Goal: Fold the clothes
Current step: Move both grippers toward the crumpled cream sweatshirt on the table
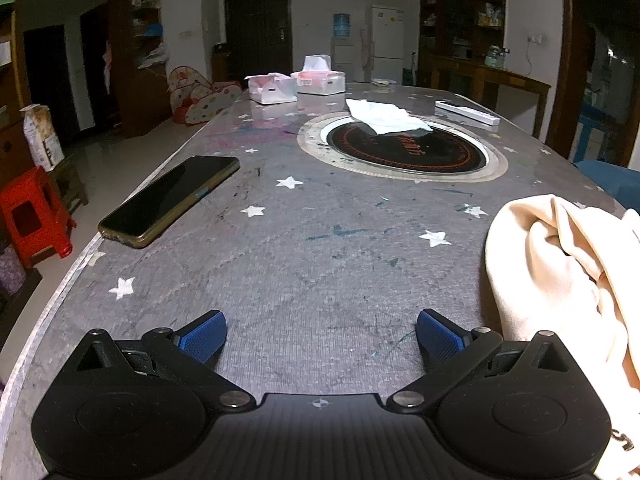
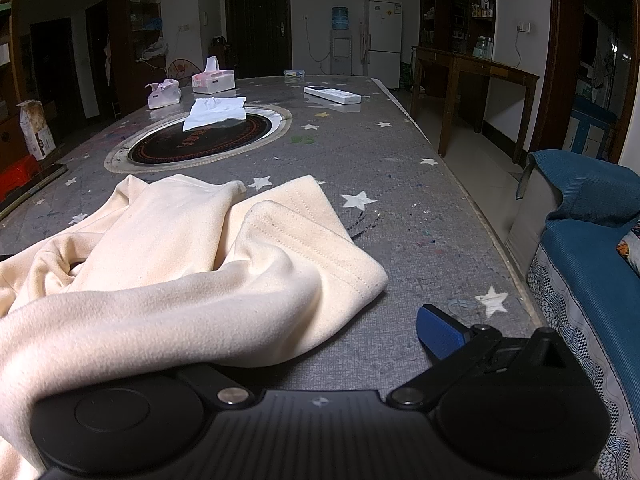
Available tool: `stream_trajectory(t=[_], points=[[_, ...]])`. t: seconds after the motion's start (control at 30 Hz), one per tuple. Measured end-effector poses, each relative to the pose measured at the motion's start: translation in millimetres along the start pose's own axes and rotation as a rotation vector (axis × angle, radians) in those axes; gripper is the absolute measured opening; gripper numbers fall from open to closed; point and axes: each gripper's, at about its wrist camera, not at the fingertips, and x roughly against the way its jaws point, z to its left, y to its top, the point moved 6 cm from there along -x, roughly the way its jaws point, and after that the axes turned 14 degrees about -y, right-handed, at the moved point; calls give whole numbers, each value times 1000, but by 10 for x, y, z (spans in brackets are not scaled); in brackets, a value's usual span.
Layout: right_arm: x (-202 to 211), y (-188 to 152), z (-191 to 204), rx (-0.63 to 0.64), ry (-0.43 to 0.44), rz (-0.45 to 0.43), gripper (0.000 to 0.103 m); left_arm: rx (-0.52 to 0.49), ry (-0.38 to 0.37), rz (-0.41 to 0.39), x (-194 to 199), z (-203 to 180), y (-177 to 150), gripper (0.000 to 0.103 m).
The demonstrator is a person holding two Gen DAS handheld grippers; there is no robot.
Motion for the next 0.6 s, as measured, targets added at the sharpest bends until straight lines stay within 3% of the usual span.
stream_trajectory(t=[0.33,0.6], points=[[166,-112,-91,-4,-2,6,103,-23,-42,7,86,127,-80,103],[373,-283,-274,-33,-15,0,103,-9,-11,-6,272,-19,-212,103]])
